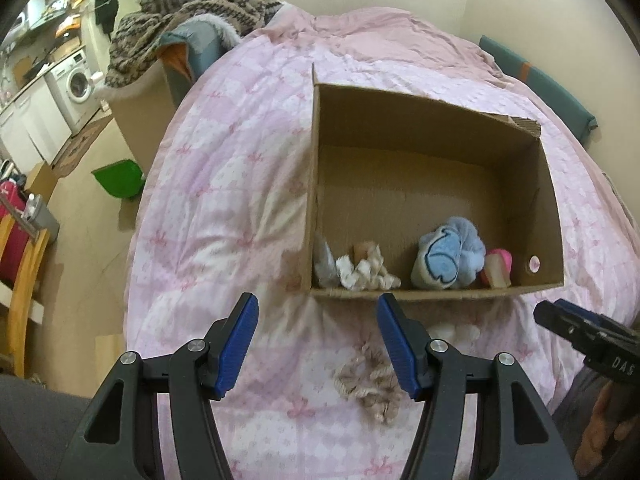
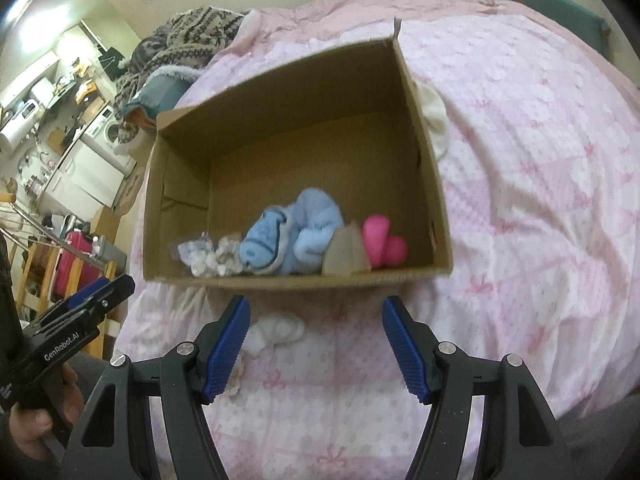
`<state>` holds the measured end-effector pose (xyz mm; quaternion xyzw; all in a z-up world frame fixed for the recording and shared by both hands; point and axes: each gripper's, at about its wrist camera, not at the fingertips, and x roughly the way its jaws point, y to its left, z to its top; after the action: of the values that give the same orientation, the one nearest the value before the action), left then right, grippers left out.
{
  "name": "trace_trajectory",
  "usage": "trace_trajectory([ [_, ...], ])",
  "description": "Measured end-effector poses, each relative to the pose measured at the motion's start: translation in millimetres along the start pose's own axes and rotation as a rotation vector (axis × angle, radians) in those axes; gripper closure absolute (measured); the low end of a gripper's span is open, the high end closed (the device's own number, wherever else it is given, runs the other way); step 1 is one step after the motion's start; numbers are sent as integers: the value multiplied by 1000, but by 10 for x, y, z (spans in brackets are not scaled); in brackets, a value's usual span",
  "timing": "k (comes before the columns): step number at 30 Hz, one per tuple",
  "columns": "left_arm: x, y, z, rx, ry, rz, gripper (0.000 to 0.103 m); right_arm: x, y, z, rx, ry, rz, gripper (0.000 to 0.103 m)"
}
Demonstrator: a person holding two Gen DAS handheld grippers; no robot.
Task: Organize soft objects
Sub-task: 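Move both tools back toward the remaining items beside the box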
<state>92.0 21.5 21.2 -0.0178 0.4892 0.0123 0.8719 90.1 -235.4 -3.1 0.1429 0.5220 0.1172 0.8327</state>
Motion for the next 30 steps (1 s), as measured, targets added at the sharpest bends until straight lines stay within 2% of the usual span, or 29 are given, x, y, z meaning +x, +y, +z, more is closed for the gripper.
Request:
trace_trajectory([
  [4,30,15,-122,-15,42,-1,45,41,53,-142,-1,32,3,31],
  [10,273,-28,-276,-22,185,-36,45,130,78,-260,21,77,-4,31],
  [15,435,-111,-365,-12,247,-51,45,203,18,-264,57,104,-14,31],
  [21,669,-227,-587,5,373,-90,45,290,-102,-245,125,132,0,31],
  [24,714,-312,-639,34,385,-94,45,336,-89,-257,120,152,-2,31],
  [30,841,-488,-572,51,352,-87,45,383,-49,-258,108,166,4,31],
])
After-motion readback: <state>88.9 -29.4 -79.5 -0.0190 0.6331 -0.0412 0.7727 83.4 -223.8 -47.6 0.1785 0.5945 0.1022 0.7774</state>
